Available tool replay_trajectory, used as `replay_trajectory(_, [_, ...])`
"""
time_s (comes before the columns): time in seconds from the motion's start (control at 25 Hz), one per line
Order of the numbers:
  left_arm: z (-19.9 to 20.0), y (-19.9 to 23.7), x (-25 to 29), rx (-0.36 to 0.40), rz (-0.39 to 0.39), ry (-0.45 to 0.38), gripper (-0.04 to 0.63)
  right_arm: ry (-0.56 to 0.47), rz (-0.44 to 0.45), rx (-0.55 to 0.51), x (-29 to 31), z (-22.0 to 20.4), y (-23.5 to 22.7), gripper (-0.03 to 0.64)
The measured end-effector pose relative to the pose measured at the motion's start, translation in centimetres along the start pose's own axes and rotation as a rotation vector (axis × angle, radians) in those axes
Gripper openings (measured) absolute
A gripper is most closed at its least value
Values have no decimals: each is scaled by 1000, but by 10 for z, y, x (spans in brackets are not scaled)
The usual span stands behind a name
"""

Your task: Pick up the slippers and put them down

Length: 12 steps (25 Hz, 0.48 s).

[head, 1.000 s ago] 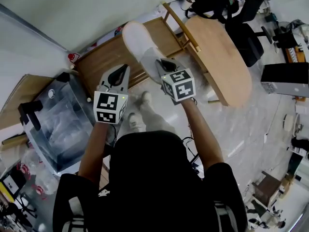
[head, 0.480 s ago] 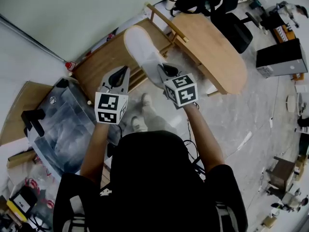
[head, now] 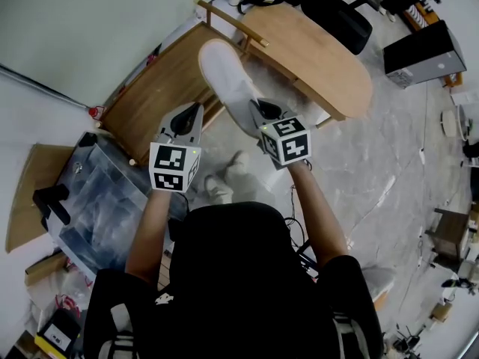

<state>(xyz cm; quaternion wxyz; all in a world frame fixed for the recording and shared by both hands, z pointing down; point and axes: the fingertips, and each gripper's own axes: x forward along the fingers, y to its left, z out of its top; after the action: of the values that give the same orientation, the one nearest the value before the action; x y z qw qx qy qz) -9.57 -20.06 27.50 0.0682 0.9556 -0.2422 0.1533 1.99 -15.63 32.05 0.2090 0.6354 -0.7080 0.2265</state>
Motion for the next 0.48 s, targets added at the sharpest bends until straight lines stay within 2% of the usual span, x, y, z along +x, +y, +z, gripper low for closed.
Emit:
replay_trajectory(0.28, [2,-30,12,-12,-89,-2,8,22,-72,45,-23,-24,-29,8])
replay_trajectory(0.48, [1,-49,26,-25,-125,9,8,21,-104,83,-40,-40,-48,8])
